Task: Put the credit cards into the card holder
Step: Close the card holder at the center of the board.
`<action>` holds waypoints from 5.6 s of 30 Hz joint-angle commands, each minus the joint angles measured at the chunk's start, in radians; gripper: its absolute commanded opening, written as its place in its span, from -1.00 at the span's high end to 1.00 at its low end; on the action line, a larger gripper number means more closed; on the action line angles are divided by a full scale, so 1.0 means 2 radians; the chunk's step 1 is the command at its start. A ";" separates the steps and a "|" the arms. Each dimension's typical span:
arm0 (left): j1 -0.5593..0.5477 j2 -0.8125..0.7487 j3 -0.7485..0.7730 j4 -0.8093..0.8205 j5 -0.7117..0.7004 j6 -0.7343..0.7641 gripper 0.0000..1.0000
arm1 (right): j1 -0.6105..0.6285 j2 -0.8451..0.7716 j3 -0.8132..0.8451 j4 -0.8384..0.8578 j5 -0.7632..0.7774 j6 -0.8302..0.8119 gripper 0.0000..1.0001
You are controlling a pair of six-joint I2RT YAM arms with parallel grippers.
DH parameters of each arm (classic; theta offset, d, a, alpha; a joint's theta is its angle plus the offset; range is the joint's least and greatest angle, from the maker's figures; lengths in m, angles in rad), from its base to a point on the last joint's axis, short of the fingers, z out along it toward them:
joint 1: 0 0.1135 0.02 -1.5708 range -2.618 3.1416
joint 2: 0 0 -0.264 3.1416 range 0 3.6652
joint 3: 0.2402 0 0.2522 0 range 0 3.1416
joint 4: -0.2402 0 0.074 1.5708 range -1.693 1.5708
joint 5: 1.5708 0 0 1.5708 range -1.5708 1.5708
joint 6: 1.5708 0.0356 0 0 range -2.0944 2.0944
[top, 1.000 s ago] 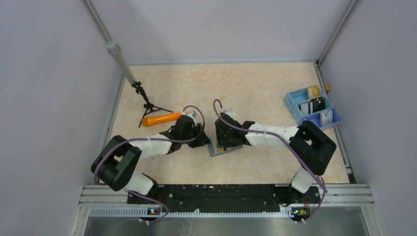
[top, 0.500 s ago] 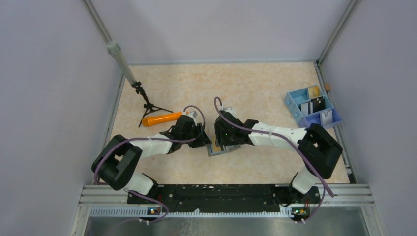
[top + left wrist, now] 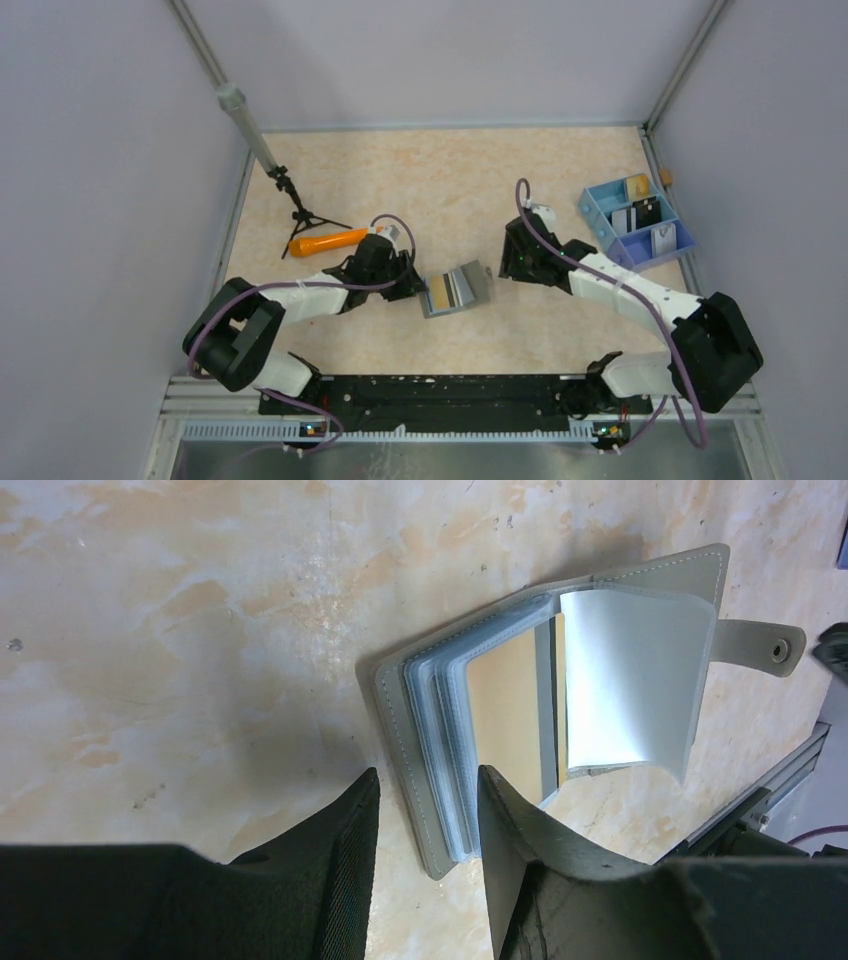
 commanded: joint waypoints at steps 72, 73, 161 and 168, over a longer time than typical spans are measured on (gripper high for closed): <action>0.011 -0.138 -0.005 -0.088 -0.092 0.084 -0.35 | 0.045 0.053 -0.059 0.244 -0.170 0.070 1.00; 0.010 -0.156 0.004 -0.104 -0.100 0.095 -0.41 | 0.044 0.047 -0.045 0.213 -0.159 0.064 1.00; -0.095 -0.271 -0.031 0.238 0.079 -0.127 0.99 | -0.037 -0.194 -0.136 0.538 -0.335 0.085 0.03; -0.080 -0.282 0.026 0.032 0.062 -0.013 -0.85 | -0.037 -0.185 -0.058 0.362 -0.333 0.008 1.00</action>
